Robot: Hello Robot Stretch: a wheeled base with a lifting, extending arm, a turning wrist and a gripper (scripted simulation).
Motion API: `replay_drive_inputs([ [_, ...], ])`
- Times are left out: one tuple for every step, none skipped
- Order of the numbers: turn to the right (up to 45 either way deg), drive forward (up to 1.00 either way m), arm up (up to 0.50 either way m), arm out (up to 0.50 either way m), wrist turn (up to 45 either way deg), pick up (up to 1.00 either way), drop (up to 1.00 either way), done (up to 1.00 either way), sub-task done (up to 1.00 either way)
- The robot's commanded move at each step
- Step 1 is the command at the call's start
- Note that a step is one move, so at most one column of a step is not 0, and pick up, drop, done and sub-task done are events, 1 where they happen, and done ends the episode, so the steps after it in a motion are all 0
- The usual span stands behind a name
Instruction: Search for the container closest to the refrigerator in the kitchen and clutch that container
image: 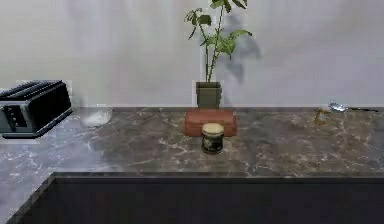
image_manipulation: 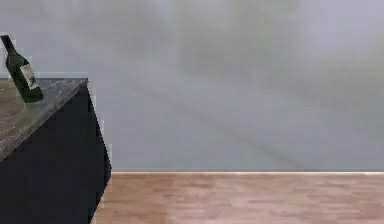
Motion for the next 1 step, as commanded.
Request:
replay_drive_inputs([
  [45.0, 0.00, 0.00, 0.00, 0.0, 0.00, 0.00, 0.00, 0.00],
])
